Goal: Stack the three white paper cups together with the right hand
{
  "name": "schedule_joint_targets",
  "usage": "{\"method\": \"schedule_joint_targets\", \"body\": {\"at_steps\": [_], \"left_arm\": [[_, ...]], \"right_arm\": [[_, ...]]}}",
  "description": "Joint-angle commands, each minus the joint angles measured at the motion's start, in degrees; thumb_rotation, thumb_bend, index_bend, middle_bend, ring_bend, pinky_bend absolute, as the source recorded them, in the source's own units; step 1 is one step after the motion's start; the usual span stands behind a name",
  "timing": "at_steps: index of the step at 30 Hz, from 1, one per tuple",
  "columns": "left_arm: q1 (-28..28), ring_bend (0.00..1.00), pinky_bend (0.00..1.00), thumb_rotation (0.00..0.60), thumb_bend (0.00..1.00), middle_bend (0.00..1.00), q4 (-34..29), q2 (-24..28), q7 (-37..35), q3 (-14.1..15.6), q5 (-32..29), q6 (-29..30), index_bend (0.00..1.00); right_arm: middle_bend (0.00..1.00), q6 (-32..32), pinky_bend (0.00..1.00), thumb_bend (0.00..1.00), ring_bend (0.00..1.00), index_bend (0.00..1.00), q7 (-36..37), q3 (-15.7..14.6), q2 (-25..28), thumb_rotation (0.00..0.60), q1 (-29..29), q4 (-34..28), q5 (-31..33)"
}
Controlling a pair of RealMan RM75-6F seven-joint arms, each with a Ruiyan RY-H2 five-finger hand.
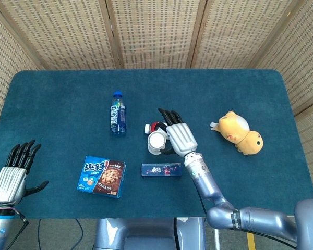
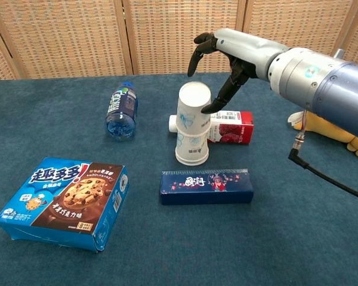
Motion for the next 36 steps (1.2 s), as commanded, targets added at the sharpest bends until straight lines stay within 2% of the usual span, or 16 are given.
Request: {"method": "schedule_joint_targets", "body": {"at_steps": [1,11,18,22,29,32,34,36], "left_arm": [[0.00,0.00,0.00,0.600,0.11,0.00,-0.02,0.00,0.02,-0.06,-0.19,-0.04,0.02],[0.28,0.00,0.00,0.600,0.11,0.00,-0.28,0.34,-0.42,0.10,0.43,0.77,0.02],[0.25,0.00,0.00,0.600,0.11,0.00,-0.12,0.40,-0.78,-0.11,0.09,0.74,0.02],[0.23,0.00,0.00,0.600,0.11,0.00,0.05,0.35,-0.74,-0.34,-0.66,0.41,0.02],[0.22,0.00,0.00,0.600,0.11,0.00,0.11,0.27,-0.32,-0.70,-1.95,-0.12,0.00],[0.25,0.00,0.00,0.600,0.11,0.00,0.05,0.23,0.12,-0.74,-2.29,-0.28,0.00],[0.24,0.00,0.00,0.600,0.11,0.00,0.07,-0.07,1.07,-0.50,-2.22,-0.52,0.00],[0.23,0.00,0.00,0.600,0.11,0.00,-0.01,-0.29,1.64,-0.42,-2.20,-0.60,0.00]], "right_arm": [[0.01,-0.30,0.00,0.21,0.00,0.36,0.07,-0.73,0.36,0.600,-0.14,-0.56,0.18],[0.01,1.11,0.00,0.21,0.00,0.33,-0.24,-1.72,0.81,0.600,-0.50,-2.35,0.08],[0.01,2.81,0.00,0.21,0.00,0.33,0.44,-4.16,5.19,0.600,-3.34,-5.99,-1.99],[0.00,3.24,0.00,0.21,0.00,0.30,1.84,-7.14,9.68,0.600,-6.21,-8.47,-4.28],[0.00,6.56,0.00,0.21,0.00,0.17,5.24,-12.60,15.48,0.600,-11.86,-9.93,-10.57],[0.00,10.36,0.00,0.21,0.00,0.14,7.01,-15.84,17.43,0.600,-15.65,-8.00,-15.04],[0.00,16.05,0.00,0.21,0.00,0.13,7.36,-19.11,19.21,0.600,-20.30,-4.76,-18.58],[0.00,18.50,0.00,0.21,0.00,0.13,8.29,-20.29,19.52,0.600,-22.30,-2.95,-20.79]]}}
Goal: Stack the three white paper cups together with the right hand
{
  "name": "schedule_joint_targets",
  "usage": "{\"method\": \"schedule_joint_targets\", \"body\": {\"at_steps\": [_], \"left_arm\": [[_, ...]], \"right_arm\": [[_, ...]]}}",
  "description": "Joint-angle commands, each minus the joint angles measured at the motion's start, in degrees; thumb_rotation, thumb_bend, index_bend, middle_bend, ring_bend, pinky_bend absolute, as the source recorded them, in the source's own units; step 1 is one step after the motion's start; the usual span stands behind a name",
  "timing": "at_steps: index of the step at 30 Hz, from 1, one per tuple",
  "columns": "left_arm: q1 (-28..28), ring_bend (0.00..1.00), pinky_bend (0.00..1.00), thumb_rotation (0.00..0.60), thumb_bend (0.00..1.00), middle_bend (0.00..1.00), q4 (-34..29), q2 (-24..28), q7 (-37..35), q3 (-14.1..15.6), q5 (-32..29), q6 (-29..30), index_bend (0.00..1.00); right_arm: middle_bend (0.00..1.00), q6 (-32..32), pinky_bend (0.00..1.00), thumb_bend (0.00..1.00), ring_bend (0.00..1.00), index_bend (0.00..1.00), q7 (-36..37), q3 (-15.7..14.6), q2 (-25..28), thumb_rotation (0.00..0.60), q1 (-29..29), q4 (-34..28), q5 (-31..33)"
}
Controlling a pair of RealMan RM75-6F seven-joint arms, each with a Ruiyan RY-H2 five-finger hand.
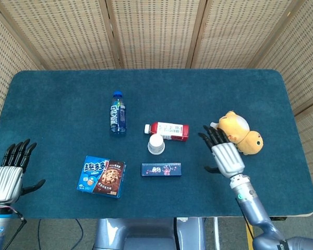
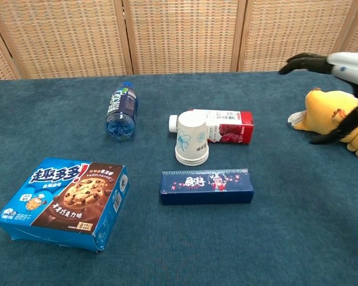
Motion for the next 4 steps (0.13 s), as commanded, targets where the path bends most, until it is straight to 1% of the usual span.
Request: {"method": "schedule_joint_targets", "body": {"at_steps": [1,4], "left_arm": [[-0.02,0.00,0.00,0.600,0.11,0.00,-0.07,-0.35,0.82,0.19,0.10,-0.17,0.00],[0.04,0.00,0.00,0.600,0.11,0.00,-0.12,-0.64,1.70,0.38,0.18,-0.26,0.00]], "right_arm": [[0.00,7.32,0.00,0.21,0.00,0.13,2.31,-4.54,2.38,0.600,-6.44,4.90,-6.24],[0.00,10.59,0.00,0.21,0.00,0.13,3.26,-5.72,2.68,0.600,-9.35,6.74,-8.37]]}}
